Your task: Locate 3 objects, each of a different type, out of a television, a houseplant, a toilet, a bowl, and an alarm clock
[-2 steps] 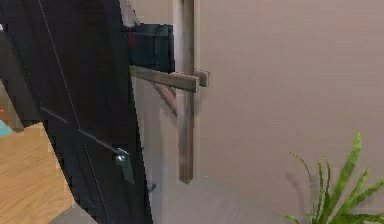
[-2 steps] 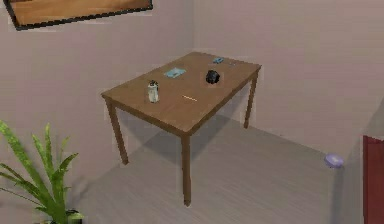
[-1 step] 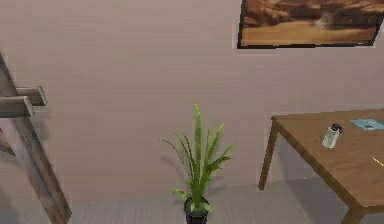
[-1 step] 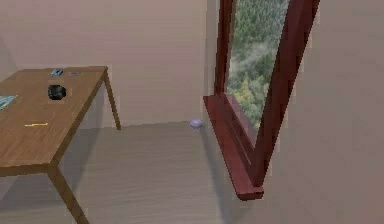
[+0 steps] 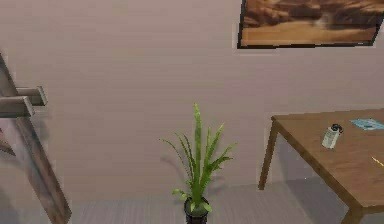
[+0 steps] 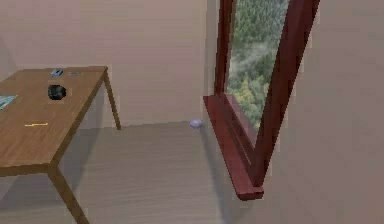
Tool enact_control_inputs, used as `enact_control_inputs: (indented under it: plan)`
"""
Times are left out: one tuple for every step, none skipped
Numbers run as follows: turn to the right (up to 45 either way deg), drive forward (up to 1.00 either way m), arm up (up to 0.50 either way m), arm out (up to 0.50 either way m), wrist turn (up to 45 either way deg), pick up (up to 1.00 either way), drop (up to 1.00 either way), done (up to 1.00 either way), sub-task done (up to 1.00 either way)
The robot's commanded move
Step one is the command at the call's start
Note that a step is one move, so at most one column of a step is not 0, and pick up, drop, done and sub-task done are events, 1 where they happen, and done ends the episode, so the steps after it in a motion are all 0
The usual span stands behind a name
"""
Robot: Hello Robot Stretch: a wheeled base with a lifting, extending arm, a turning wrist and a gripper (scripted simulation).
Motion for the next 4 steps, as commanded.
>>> enact_control_inputs:
  plan:
    - [-45.0, 0.0, 0.0, 0.0, 0.0, 0.0, 0.0, 0.0, 0.0]
    - [-45.0, 0.0, 0.0, 0.0, 0.0, 0.0, 0.0, 0.0, 0.0]
    - [-33.0, 0.0, 0.0, 0.0, 0.0, 0.0, 0.0, 0.0, 0.0]
    - [0.0, 0.35, 0.0, 0.0, 0.0, 0.0, 0.0, 0.0, 0.0]
